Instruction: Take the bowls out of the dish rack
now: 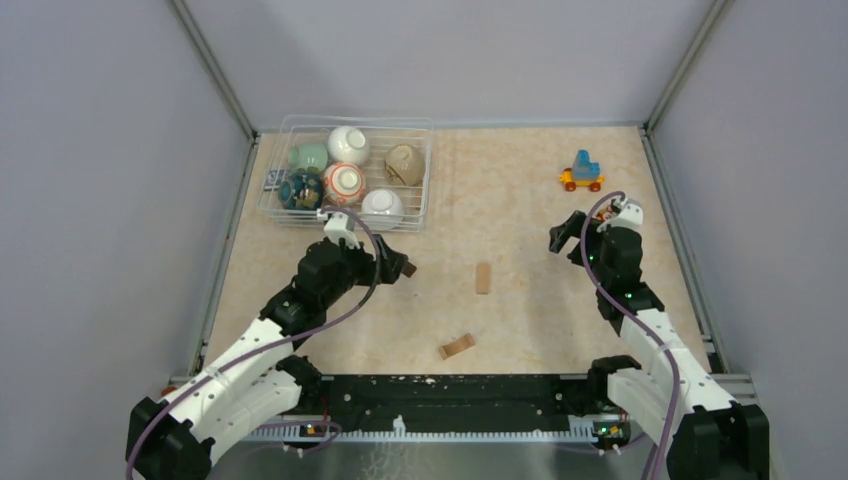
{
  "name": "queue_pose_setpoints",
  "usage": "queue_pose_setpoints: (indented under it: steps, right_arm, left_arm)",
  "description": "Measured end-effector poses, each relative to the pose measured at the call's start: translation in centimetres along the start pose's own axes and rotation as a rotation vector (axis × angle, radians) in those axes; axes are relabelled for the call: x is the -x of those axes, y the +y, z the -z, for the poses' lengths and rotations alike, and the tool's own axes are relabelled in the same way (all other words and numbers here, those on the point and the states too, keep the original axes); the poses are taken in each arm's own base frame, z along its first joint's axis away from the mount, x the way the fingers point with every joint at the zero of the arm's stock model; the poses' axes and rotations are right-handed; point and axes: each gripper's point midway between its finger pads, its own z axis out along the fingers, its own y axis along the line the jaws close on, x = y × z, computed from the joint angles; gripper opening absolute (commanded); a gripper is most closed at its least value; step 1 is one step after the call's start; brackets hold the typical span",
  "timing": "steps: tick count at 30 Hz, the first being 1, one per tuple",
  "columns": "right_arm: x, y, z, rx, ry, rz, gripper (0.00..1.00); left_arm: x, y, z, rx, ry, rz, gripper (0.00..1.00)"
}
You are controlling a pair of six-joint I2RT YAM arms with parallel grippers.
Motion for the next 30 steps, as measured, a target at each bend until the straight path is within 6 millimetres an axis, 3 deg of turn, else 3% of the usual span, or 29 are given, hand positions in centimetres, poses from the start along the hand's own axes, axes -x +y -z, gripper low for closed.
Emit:
queue_pose_setpoints:
  steps: [6, 9, 13, 18, 21, 30]
  right_arm:
    - [-0.5, 0.2, 0.1, 0.012, 0.024, 0.000, 0.95]
    - [-1.0, 0.3, 0.2, 0.020, 0.046, 0.001, 0.95]
    - [-1.7, 0.3, 0.6, 0.020, 0.091, 0.004, 0.95]
    - [-1.3, 1.2, 0.9, 0.052, 0.112, 0.004, 0.95]
    - [-1.1, 1.7, 1.0, 0.079, 0.117, 0.006, 0.95]
    - [-0.7, 3.3, 1.3, 0.143, 0.144, 0.002, 0.95]
  left_arm:
    - [0.1, 1.3, 0.1, 0.069, -0.009, -0.012, 0.99]
    - [1.1, 2.0, 0.3, 0.124, -0.031, -0.013, 0.99]
    - [4.8, 2.8, 0.0, 0.211, -0.087, -0.001, 0.99]
    - [10.7, 5.2, -1.3, 0.368, -0.164, 0.020, 0.99]
    - [12.7, 6.6, -2.4, 0.472, -0.159, -0.006, 0.98]
    - [15.9, 12.2, -4.0, 0.742, -0.081, -0.123, 0.98]
